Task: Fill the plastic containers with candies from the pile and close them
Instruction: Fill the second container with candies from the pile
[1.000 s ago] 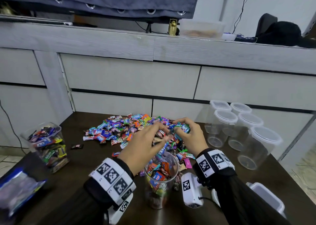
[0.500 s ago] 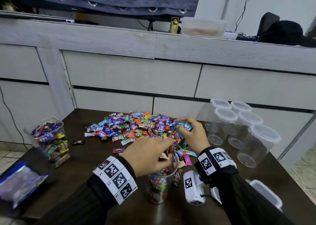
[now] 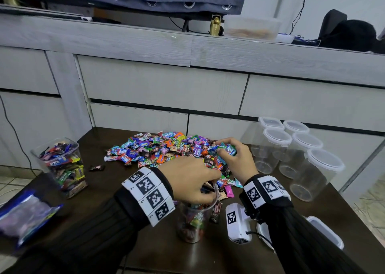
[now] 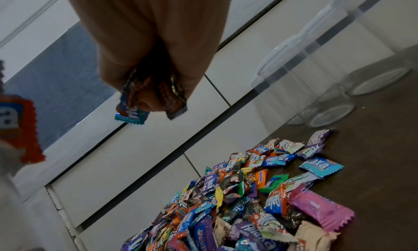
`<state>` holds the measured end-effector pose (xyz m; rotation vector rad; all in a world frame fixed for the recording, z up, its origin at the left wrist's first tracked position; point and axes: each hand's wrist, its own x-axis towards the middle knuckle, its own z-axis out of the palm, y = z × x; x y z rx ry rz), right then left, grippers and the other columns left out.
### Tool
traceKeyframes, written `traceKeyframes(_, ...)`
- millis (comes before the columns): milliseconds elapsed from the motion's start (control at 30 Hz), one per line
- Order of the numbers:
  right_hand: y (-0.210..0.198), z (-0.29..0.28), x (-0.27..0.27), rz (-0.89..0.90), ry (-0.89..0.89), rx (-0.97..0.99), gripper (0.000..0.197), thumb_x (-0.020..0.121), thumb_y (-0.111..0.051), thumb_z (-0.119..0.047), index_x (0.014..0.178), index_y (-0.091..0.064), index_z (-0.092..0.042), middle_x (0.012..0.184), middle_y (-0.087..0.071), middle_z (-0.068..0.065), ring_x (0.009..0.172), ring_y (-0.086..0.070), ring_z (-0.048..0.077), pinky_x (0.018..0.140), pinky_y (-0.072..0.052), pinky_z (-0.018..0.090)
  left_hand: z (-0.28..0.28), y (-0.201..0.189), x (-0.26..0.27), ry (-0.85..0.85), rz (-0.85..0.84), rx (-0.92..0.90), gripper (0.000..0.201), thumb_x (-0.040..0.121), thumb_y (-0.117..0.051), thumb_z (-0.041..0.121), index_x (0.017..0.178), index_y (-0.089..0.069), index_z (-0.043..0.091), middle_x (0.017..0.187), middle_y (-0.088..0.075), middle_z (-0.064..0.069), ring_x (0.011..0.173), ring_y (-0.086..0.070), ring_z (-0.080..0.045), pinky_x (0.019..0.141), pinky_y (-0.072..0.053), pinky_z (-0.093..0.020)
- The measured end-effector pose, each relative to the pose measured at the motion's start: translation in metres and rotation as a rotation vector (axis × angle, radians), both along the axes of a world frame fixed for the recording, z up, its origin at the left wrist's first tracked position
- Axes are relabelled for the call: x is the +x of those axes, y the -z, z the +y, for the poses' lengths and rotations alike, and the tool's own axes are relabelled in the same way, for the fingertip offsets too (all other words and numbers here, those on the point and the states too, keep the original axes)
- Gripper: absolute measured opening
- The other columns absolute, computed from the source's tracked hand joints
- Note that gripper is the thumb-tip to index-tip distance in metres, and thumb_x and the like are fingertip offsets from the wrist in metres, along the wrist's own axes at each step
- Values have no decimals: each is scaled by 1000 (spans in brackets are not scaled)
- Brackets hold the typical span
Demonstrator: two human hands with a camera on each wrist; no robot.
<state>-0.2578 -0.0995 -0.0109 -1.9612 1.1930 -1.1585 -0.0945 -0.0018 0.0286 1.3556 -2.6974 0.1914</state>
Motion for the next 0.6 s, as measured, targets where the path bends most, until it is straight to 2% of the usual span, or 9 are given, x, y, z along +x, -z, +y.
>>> traceKeyframes(67, 0, 0, 0, 0, -4, -1, 12, 86, -64, -17, 93, -67, -26, 100, -69, -6, 82, -66, 22, 74, -54, 42, -1, -1, -2, 43, 31, 13, 24, 88, -56, 42, 94, -59, 19, 52, -33, 7, 53, -35, -19, 51, -37, -32)
traceKeyframes(100, 0, 0, 0, -1, -7, 1, 12, 87, -64, -17, 93, -67, -26, 100, -69, -5, 82, -66, 20, 74, -54, 42, -1, -1, -3, 55, 41, 12, 24, 88, -57, 41, 93, -61, 18, 51, -32, 8, 51, -33, -17, 50, -35, -31)
traceKeyframes(167, -1, 1, -1, 4, -10, 0, 12, 87, -64, -17, 94, -67, -26, 104, -69, -3, 81, -66, 24, 71, -54, 43, -1, 2, -5, 47, 36, -8, 26, 89, -56, 42, 95, -61, 18, 50, -32, 8, 50, -35, -18, 51, -32, -30)
traceKeyframes(267, -1, 2, -1, 10, -14, -3, 12, 87, -63, -16, 95, -67, -25, 106, -69, -3, 81, -64, 35, 69, -53, 45, 1, 11, -4, 0, 9, -47, 30, 93, -47, 50, 105, -56, 23, 64, -56, 0, 65, -57, -26, 56, -43, -35)
traceKeyframes(300, -1, 2, -2, 6, -16, 1, 12, 87, -63, -16, 94, -67, -25, 105, -69, -3, 82, -63, 36, 70, -53, 45, 2, 16, -3, -15, 17, -54, 32, 95, -44, 53, 106, -54, 25, 71, -62, -2, 69, -60, -27, 59, -46, -37)
traceKeyframes(367, -1, 3, -2, 5, -16, -1, 12, 87, -64, -16, 94, -67, -25, 104, -69, -3, 86, -65, 28, 76, -53, 44, 4, 22, 0, -34, 38, -83, 37, 95, -38, 59, 105, -52, 26, 71, -62, -1, 66, -58, -25, 59, -47, -37)
traceKeyframes(433, 0, 3, -2, 7, -15, 4, 12, 87, -64, -15, 95, -67, -24, 106, -68, -3, 93, -64, 16, 82, -52, 42, 4, 25, 0, -32, 32, -131, 47, 93, -30, 66, 101, -50, 25, 61, -49, 2, 56, -46, -21, 51, -38, -33)
traceKeyframes(467, 0, 3, -3, 4, -16, 12, 11, 88, -64, -15, 95, -67, -23, 107, -68, -2, 95, -63, 15, 83, -52, 42, 3, 26, -1, -31, 22, -147, 51, 91, -26, 68, 100, -49, 24, 59, -45, 3, 54, -41, -20, 49, -32, -32)
traceKeyframes(600, 0, 1, -2, 9, -12, -2, 12, 87, -64, -16, 94, -66, -26, 108, -68, -3, 95, -63, 12, 83, -51, 34, -4, 25, 3, -32, 38, -153, 41, 91, -31, 62, 99, -50, 27, 69, -62, -2, 62, -54, -25, 50, -34, -32)
